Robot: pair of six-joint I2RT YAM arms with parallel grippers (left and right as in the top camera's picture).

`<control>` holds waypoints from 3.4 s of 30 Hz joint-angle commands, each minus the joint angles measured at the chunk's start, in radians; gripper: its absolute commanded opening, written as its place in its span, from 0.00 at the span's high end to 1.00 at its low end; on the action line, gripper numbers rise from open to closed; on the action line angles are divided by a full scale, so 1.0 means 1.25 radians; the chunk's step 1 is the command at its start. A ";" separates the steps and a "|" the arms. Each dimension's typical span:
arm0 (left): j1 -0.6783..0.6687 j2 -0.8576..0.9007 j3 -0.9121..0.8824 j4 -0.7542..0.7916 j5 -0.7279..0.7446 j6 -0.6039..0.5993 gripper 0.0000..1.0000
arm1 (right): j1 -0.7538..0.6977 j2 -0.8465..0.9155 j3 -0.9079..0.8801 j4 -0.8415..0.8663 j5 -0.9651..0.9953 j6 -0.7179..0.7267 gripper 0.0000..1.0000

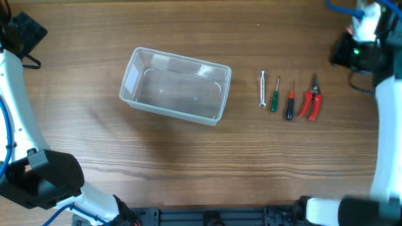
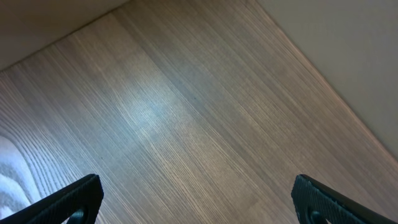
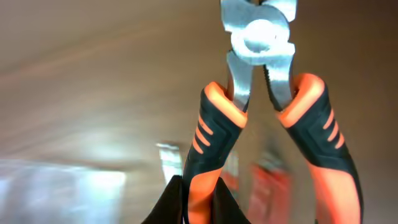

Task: Pack container
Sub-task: 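Carry the pliers into the container and release with the right gripper, then grasp the red-handled cutters with the right gripper, then lower the red cutters into the container and open the right gripper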

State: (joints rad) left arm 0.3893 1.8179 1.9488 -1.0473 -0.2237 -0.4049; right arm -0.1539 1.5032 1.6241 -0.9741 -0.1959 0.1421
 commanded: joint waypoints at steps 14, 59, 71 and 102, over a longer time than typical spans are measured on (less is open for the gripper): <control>0.005 0.005 0.007 0.002 -0.010 0.007 0.00 | 0.625 0.341 0.010 0.323 -0.130 -0.696 0.96; 0.005 0.005 0.007 0.002 -0.010 0.007 0.00 | -0.045 0.195 -0.210 -0.040 0.074 0.117 0.20; 0.005 0.005 0.007 0.002 -0.010 0.007 0.00 | -0.046 0.387 -0.211 -0.016 0.123 0.118 0.44; 0.005 0.005 0.007 0.002 -0.010 0.007 0.00 | 0.162 0.052 0.100 -0.028 -0.040 -0.045 0.96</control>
State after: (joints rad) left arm 0.3893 1.8179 1.9488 -1.0473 -0.2241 -0.4049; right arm -0.1143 1.7397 1.6505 -1.0603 -0.1204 0.1986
